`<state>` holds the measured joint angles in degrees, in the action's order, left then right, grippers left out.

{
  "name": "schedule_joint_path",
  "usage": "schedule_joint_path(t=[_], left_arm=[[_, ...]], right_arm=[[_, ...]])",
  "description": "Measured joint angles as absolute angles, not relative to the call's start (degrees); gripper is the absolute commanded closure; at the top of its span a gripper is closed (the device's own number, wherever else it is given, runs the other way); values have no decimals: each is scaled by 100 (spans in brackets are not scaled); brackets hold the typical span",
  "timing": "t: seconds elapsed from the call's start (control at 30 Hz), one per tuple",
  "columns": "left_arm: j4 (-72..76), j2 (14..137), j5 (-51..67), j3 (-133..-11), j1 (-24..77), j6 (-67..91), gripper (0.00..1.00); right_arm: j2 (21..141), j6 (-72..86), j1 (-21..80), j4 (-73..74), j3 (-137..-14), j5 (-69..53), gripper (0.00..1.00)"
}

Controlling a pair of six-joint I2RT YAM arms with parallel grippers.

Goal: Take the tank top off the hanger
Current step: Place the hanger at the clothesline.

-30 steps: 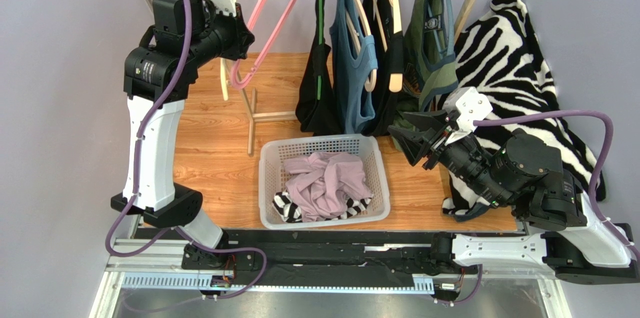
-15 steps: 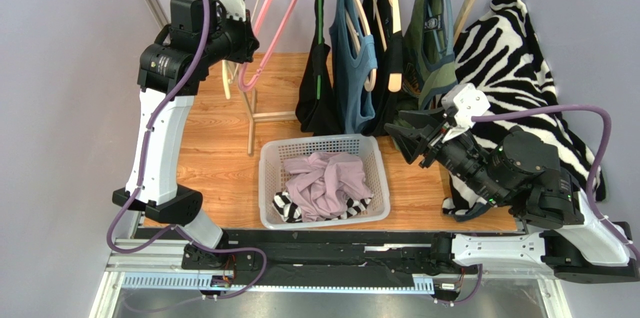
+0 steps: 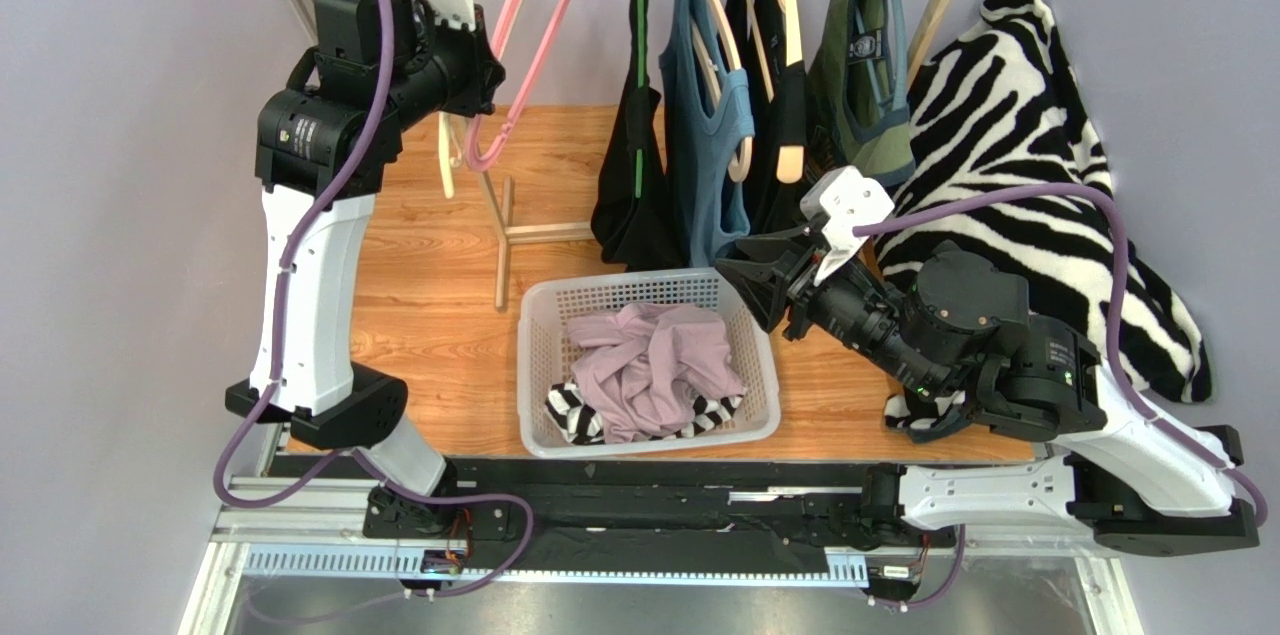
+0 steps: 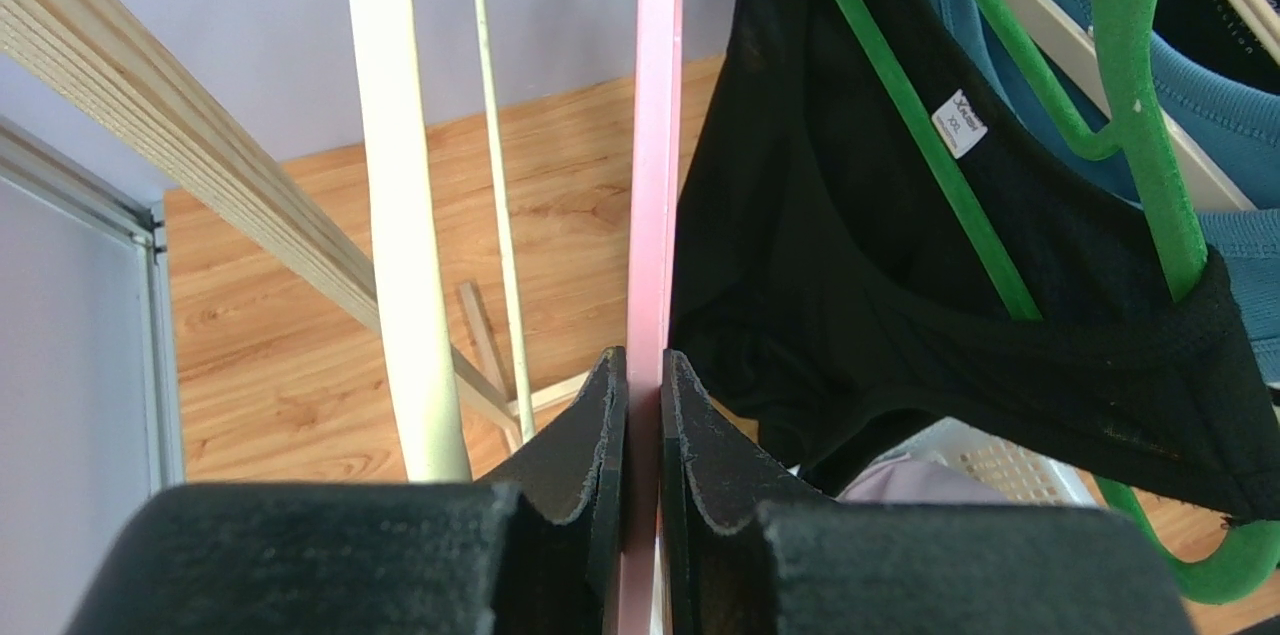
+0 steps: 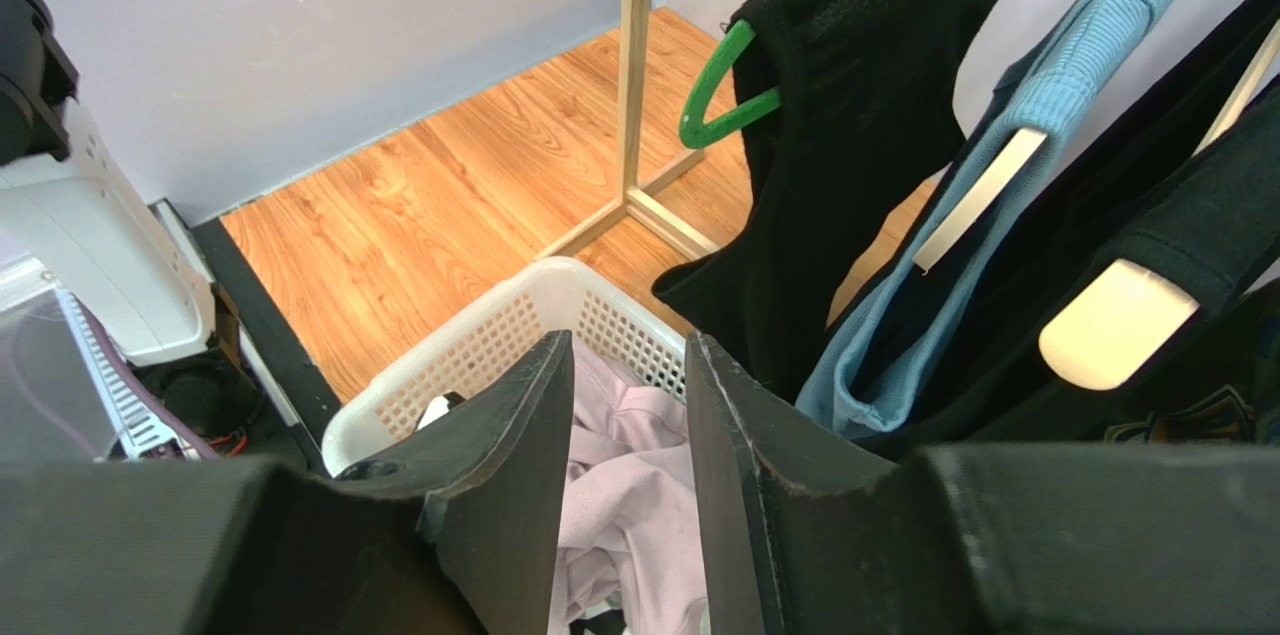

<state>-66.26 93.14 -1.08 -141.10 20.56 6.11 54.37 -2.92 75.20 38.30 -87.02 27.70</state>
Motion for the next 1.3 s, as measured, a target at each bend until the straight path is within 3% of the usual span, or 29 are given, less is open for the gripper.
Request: schedule_joint_path(t=[0.57, 1.3], left_arm=[[-6820, 9507, -3, -14103, 2056, 561, 100], [-6748, 9701, 130, -14033, 2056, 499, 100]], right_arm=[[5308, 23, 7518, 3806, -8705, 2534, 72], [5002, 263, 7520, 3804, -8639, 2303, 77]])
